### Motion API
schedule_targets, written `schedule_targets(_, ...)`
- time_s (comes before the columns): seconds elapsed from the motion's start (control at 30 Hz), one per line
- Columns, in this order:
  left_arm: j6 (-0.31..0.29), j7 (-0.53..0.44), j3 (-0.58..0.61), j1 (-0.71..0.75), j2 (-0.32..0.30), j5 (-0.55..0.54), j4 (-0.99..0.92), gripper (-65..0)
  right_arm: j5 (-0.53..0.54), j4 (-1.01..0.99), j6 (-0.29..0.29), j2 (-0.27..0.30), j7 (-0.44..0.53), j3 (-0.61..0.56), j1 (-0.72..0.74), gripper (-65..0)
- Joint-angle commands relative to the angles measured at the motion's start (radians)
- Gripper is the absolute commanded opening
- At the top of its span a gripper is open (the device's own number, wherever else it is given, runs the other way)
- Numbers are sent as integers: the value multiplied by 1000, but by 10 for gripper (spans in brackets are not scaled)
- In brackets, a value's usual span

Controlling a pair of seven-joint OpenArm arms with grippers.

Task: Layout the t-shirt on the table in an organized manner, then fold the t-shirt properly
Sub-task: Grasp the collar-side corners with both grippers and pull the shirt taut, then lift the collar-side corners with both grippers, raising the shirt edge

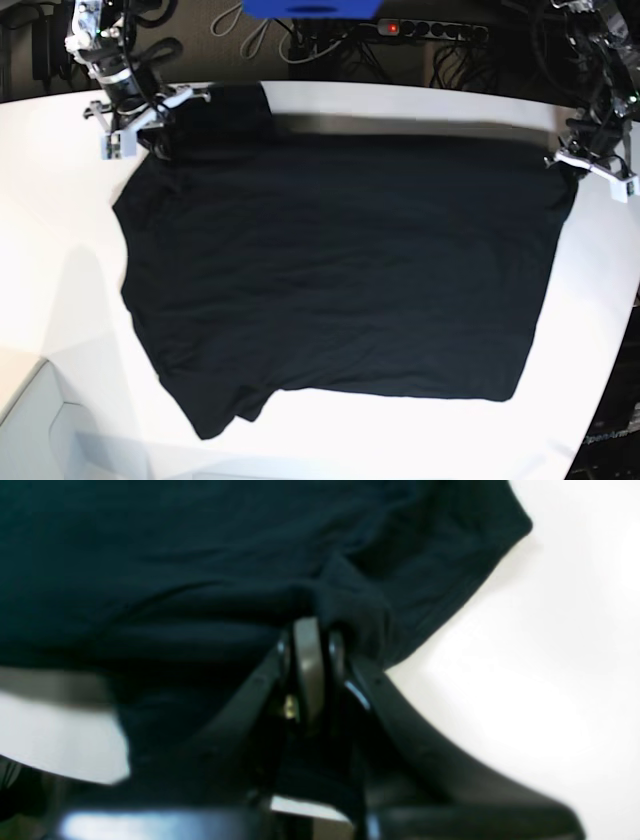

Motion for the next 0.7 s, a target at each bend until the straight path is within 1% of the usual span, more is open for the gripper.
schedule_targets(0.0,1,-18,-6,-11,-27,-22,18,-649,8,18,-1,9,8,1,19,-650)
schedule_targets(0.1,1,-18,-4,-27,-25,-34,19,-649,8,16,0,32,-40,-6,60,-650)
schedule_targets(0.23,1,-18,-4,-66,-21,-29,13,-649,8,13,0,32,-67,-7,125,-650)
schedule_targets(0.33,1,-18,32,-103,-22,-31,16,-649,8,10,0,32,-98,-7,180,-650)
schedule_targets(0.47,1,-18,52,-167,-19,-26,10,-649,8,-4,0,32,-147,-7,254,-650)
schedule_targets(0.67,8,-19,55,-264,-19,-26,-14,-649,8,-120,0,32,-146,-4,358,-650)
